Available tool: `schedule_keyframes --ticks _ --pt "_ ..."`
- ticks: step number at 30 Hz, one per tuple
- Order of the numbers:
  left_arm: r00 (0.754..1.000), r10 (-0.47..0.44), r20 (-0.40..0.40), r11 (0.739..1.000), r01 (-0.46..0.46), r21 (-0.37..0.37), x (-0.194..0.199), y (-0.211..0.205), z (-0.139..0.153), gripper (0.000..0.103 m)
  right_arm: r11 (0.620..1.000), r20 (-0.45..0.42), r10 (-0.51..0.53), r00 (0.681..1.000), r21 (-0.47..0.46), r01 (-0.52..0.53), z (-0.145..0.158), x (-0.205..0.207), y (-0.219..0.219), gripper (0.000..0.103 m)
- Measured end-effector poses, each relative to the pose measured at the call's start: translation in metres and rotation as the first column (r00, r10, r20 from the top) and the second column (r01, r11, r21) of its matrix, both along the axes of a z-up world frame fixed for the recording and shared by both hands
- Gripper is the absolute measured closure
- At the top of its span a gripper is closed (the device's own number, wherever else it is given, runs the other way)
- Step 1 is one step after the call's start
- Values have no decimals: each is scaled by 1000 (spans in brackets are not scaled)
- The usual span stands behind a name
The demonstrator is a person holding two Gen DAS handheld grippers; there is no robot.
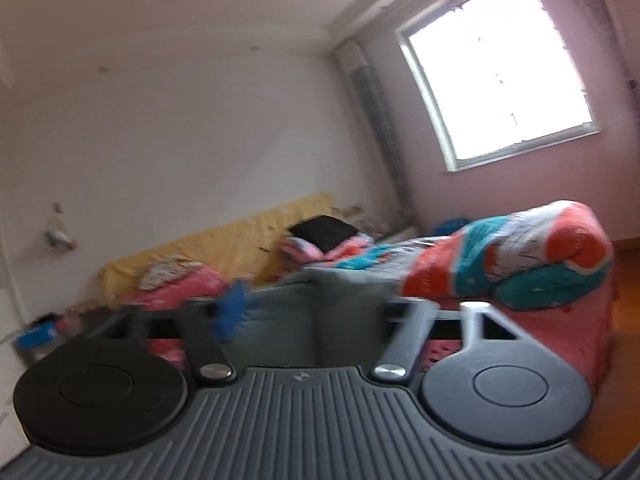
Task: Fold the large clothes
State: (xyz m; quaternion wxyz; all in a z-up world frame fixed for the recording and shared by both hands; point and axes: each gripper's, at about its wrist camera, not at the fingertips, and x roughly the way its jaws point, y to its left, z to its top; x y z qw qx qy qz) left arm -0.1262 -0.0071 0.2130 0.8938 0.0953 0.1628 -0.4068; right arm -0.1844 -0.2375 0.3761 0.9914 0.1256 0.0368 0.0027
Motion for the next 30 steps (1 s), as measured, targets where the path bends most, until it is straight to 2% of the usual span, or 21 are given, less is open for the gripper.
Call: schedule_keyframes --ticks 6,11,13,16,20,21,23,26,28,29,30 --pt "991 -94 -99 992 102 76 -39 36 -8 100 998 -148 55 987 -11 -58 -16 45 9 3" --pt "964 -186 -190 978 200 62 -58 50 -22 100 993 -238 96 966 -45 -109 -13 87 24 2" --pt "956 -199 -217 975 215 56 -60 56 -26 100 987 -317 135 939 -42 -156 -10 108 26 1" --pt "948 -182 -260 978 203 54 -53 68 -39 100 975 -463 201 863 12 -221 -10 139 23 1" --pt "942 -159 -295 982 181 49 -51 81 -48 100 975 -551 220 805 159 -157 -8 163 -1 1" --pt "939 -159 -304 982 183 52 -53 83 -50 100 977 -546 198 814 179 -117 -7 165 -6 1" --pt "931 -167 -324 979 195 57 -52 83 -56 100 997 -518 47 854 79 -7 4 165 -9 0" --pt "924 -179 -337 975 213 65 -52 80 -57 100 996 -473 -69 878 15 86 14 169 -9 0" --pt "918 -195 -345 972 228 60 -54 79 -56 100 999 -436 -16 900 -49 -7 14 173 17 0" --pt "916 -200 -348 970 236 64 -57 78 -58 100 990 -425 69 903 -80 -113 10 178 39 0" --pt "914 -201 -352 969 239 67 -60 79 -61 100 969 -426 158 891 -106 -222 5 182 60 0"
